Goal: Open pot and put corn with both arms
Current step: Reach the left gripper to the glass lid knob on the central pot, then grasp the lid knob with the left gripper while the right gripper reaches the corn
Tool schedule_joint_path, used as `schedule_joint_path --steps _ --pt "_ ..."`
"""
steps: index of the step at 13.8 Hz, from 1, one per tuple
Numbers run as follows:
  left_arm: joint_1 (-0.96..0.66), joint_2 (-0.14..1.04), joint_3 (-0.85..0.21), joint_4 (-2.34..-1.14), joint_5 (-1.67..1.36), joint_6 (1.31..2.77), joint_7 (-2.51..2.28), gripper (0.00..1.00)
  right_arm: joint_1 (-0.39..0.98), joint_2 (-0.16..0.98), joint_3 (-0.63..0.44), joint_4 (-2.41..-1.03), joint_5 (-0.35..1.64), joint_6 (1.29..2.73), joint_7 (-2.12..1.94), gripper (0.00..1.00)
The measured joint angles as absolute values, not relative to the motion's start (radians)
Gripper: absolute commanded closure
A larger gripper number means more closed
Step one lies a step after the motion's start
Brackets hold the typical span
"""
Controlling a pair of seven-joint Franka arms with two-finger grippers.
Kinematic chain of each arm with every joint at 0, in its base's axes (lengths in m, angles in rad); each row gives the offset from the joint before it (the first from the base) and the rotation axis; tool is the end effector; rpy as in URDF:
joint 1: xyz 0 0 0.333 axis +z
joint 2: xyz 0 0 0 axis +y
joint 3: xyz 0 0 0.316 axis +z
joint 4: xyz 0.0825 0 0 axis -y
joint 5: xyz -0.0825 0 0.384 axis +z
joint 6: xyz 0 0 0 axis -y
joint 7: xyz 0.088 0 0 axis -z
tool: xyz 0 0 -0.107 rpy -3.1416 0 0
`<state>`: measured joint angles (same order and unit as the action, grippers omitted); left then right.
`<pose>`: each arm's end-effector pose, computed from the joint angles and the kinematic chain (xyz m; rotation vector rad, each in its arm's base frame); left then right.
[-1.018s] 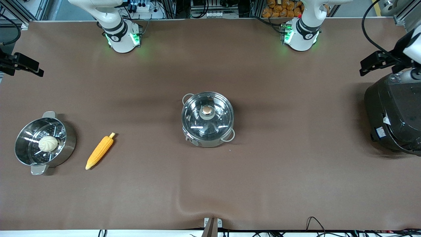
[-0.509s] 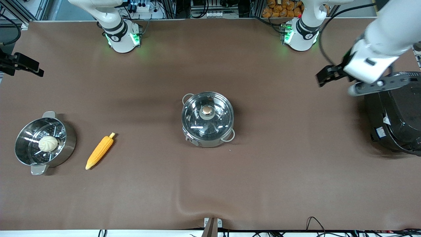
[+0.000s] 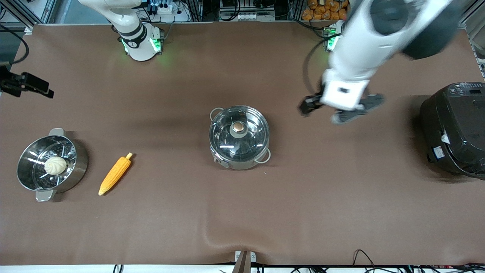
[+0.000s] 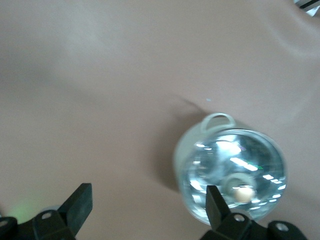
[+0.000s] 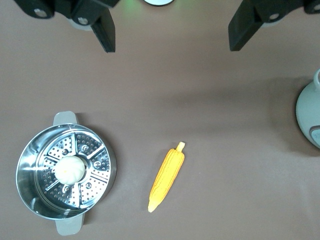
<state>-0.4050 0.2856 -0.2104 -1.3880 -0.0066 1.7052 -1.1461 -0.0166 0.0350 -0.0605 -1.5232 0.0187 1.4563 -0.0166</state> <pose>0.5398 -0.3598 0.5550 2.9590 0.8203 -0.0403 0.5517 -0.0398 0.6179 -3.1150 0.0925 0.1574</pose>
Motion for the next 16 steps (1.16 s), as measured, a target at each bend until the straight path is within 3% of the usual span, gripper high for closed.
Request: schedule_joint_path --steps 6,16 --pt "-0.572 0.493 -0.212 -1.318 -0.007 1.888 -1.503 0.00 -0.010 0.150 -0.059 -1.530 0.019 1.575 -0.049 0.00" --pt "-0.647 0.627 -0.191 -1.309 -0.007 1.929 -1.639 0.00 -0.014 0.346 -0.067 -1.534 0.018 1.751 -0.054 0.00"
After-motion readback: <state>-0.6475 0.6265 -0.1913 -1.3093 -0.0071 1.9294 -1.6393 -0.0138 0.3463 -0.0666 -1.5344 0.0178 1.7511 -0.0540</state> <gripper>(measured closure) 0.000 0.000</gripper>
